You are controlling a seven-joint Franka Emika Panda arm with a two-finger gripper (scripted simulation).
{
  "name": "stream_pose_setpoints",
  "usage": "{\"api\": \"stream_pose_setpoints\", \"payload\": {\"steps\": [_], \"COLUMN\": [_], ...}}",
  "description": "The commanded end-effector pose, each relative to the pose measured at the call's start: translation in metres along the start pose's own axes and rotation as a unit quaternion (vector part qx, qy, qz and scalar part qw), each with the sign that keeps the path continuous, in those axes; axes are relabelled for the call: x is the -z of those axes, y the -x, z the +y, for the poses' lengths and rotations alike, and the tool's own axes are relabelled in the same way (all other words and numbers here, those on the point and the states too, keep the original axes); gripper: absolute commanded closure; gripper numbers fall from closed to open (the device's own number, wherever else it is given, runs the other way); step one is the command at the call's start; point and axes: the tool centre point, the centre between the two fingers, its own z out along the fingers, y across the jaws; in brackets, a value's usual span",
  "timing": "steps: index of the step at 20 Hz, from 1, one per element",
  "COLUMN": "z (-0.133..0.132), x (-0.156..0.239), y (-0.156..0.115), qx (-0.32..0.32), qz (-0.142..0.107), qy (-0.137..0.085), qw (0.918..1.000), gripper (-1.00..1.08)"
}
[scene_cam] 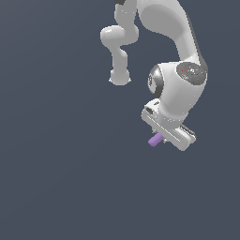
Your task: Pick up the object and move it to a goal position.
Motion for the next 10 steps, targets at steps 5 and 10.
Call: {"api": "stream_pose_setpoints", "payload": {"steps": [5,10], "z": [-0.03,-0.04], "x": [0.022,0.029], "y": [0.026,0.034], "qx": [-0.001,-0.001], "qz": [0.0,0.0], "qy": [0.0,0.0], "qw": [1.0,1.0], "gripper": [1.08,1.08]}}
